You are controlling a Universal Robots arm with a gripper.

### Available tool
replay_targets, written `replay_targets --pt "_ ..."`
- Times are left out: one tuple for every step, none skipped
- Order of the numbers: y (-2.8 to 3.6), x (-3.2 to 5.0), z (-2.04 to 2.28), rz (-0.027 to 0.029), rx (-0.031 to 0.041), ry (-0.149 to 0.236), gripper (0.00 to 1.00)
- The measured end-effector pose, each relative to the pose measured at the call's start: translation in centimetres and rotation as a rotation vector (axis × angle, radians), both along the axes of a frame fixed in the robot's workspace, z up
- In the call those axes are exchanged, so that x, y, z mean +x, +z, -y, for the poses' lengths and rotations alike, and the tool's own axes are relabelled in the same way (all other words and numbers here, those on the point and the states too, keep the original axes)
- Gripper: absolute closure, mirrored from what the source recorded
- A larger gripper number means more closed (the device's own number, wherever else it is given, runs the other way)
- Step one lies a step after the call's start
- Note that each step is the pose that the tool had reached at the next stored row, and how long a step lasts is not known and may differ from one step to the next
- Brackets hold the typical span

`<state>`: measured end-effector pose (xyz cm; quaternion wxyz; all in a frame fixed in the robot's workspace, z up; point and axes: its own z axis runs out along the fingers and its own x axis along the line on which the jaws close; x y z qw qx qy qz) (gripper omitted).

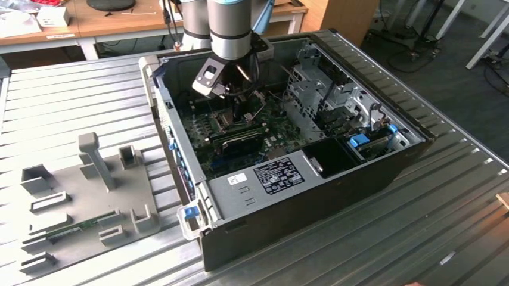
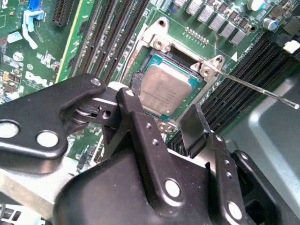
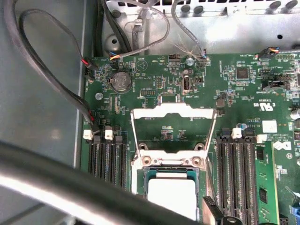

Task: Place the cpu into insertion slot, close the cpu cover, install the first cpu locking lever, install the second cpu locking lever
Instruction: 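Place the cpu into insertion slot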

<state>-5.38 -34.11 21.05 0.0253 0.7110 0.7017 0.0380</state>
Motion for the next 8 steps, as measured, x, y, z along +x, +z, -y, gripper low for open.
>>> replay_targets --pt "0.00 0.00 0.00 0.0000 0.0000 0.000 0.40" --pt "0.00 0.00 0.00 -0.0001 0.0000 0.000 0.40" --pt "0.00 0.00 0.00 -0.0001 -0.0001 0.000 0.40" --pt "0.00 0.00 0.00 -0.0001 -0.0001 0.000 0.41" --pt "0.00 0.00 0.00 -0.0001 -0.0001 0.000 0.48" --pt "0.00 0.00 0.00 -0.0001 -0.0001 0.000 0.48" --pt "0.00 0.00 0.00 -0.0001 -0.0002 0.000 0.54" --pt "0.00 0.00 0.00 -0.0001 -0.0002 0.000 0.60"
